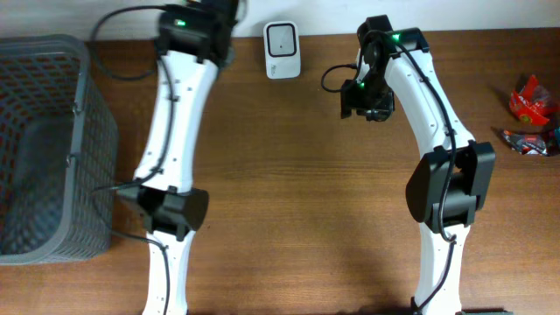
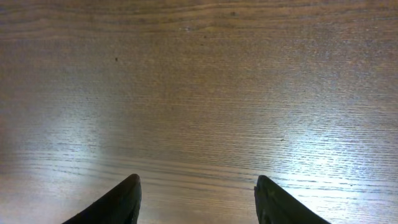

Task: Scan the item barcode
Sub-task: 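Grasp the yellow bag's top edge with the right gripper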

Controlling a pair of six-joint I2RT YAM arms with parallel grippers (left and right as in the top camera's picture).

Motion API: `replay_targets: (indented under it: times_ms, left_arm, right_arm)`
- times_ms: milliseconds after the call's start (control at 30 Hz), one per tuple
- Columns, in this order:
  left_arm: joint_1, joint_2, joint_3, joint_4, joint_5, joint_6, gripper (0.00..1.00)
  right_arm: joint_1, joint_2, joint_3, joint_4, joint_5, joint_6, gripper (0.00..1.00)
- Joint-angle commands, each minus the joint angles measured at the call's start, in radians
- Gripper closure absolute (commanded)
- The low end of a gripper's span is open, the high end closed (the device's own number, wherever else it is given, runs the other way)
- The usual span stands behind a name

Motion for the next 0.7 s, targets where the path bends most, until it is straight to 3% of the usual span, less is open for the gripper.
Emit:
replay_targets:
  times_ms: [0,167,200,233,267,333,367,400,433,533,567,667]
  left_arm:
    - [-0.064,0.061,-0.128,0.023,-0.156,0.012,1.0]
    - [-0.17,0.108,-0.193,0.042,-0.068,0.0,1.0]
    - [-0.187,0.108,-0.193,0.05,-0.052,0.0,0.98]
    - [-0.212,0.108,-0.193,0.063,-0.013,0.001,0.9]
    - [-0.233,0.108,-0.193,0.07,0.05,0.001,0.81]
    - [-0.292,0.108,-0.193,0.093,0.337,0.002,0.85]
    - [-0.304,0.108,-0.193,0.097,0.39,0.002,0.82]
    - [-0.323,0.108,-0.193,0.1,0.454,0.002,0.64]
    - [-0.333,0.108,-0.193,0.098,0.479,0.002,0.54]
    - [-0.335,0.084,-0.145,0.083,0.483,0.005,0.08]
    - [-0.317,0.07,-0.111,0.083,0.482,0.005,0.02]
    - [-0.225,0.027,-0.021,0.084,0.481,0.004,0.01]
  right_arm:
    - [0.002,-0.008,0.005,-0.01,0.012,-0.032,0.37]
    - [-0.063,-0.008,0.008,-0.032,0.009,-0.031,0.37]
    - [-0.081,-0.01,0.008,-0.042,0.003,-0.031,0.37]
    - [-0.106,-0.011,0.008,-0.053,-0.025,-0.032,0.37]
    - [-0.136,-0.015,0.008,-0.062,-0.098,-0.06,0.37]
    - [-0.211,-0.034,0.008,-0.084,-0.228,-0.111,0.37]
    - [-0.237,-0.044,0.008,-0.093,-0.233,-0.111,0.37]
    - [-0.262,-0.058,0.008,-0.101,-0.233,-0.111,0.37]
    - [-0.28,-0.068,0.008,-0.108,-0.233,-0.111,0.36]
    - [-0.312,-0.11,0.008,-0.122,-0.241,-0.116,0.36]
    - [-0.307,-0.113,0.008,-0.122,-0.264,-0.142,0.36]
    - [-0.27,-0.112,0.007,-0.121,-0.357,-0.269,0.36]
